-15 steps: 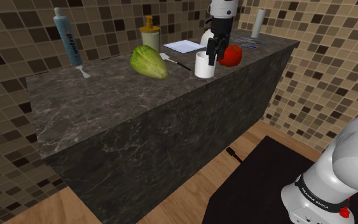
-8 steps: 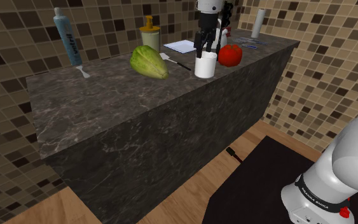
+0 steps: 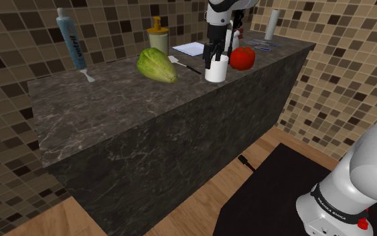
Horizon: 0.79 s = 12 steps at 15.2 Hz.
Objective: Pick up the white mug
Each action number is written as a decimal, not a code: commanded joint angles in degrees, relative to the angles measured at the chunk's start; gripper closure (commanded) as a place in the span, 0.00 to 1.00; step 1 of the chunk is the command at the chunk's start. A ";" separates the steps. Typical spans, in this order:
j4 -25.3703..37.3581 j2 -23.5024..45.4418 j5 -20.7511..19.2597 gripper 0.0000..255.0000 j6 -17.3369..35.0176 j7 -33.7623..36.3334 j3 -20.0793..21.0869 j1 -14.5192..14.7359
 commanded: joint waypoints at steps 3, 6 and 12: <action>-0.22 -0.02 0.00 1.00 0.24 -0.02 -0.01 -0.01; -0.21 0.00 0.00 1.00 0.24 -0.02 -0.01 -0.01; 1.24 -0.09 0.00 1.00 -1.29 -0.03 -0.02 -0.03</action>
